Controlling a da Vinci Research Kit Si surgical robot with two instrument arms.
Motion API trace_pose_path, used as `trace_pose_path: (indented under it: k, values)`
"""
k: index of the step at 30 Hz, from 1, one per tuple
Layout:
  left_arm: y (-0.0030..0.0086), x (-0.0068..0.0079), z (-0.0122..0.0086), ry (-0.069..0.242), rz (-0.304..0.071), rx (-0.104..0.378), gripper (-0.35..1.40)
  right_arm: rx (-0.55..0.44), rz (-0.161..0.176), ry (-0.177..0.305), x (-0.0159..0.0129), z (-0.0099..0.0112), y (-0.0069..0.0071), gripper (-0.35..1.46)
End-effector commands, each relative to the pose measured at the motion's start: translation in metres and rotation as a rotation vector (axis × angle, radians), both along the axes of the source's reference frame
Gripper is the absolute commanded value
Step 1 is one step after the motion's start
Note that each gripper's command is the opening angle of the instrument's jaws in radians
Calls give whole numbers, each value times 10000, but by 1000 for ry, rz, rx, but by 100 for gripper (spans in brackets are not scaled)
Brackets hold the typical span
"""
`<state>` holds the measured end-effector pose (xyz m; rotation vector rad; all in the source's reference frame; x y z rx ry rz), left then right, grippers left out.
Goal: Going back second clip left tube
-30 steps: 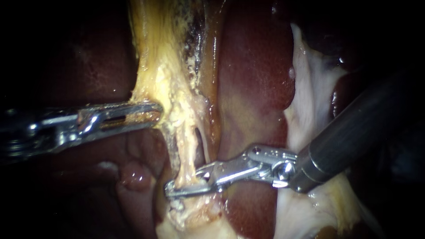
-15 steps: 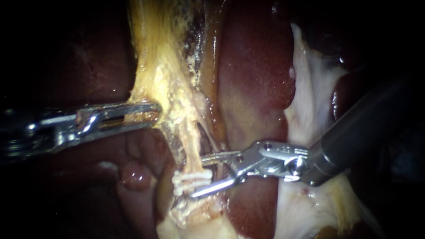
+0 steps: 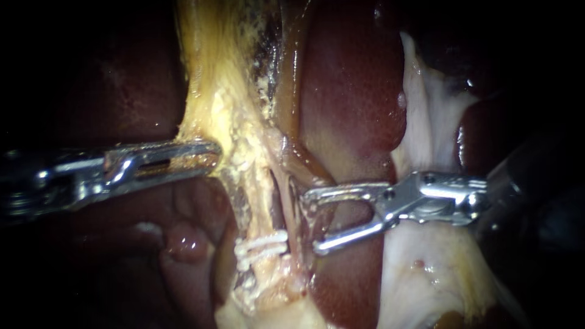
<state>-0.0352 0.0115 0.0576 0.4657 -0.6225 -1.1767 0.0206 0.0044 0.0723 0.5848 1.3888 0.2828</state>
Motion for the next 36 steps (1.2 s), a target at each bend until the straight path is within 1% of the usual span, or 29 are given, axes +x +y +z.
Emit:
trace_pose_path:
  k: [1, 4, 6, 9, 10, 11, 14, 17, 20, 25, 36]
  values:
    - [-1, -1, 2, 1, -1, -2, -35, -21, 5, 0, -5, -7, 3, 60]
    - [-3, -3, 7, 2, -1, -4, -35, -72, 11, 1, -13, -17, 8, 60]
    - [-4, -4, 14, 2, -1, -7, -35, -94, 11, 3, -15, -20, 7, 60]
    - [-9, -7, 31, 2, -4, -17, -35, -107, 9, 6, -14, -20, 5, 60]
    - [-12, -9, 37, 4, 1, -14, -35, -113, 8, 7, -14, -20, 5, 60]
    - [-16, -12, 44, 7, 13, -14, -35, -114, 8, 7, -13, -19, 4, 60]
    - [-23, -23, 63, 12, 28, -5, -35, -120, 8, 8, -13, -19, 4, 60]
    - [-25, -34, 78, 15, 37, 2, -35, -126, 7, 9, -13, -19, 4, 60]
    - [-24, -41, 88, 17, 42, 5, -35, -126, 7, 9, -13, -19, 4, 60]
    - [-25, -45, 89, 16, 46, 9, -35, -126, 7, 9, -13, -19, 4, 60]
    - [-24, -44, 88, 15, 46, 10, -35, -126, 9, 7, -13, -20, 4, 60]
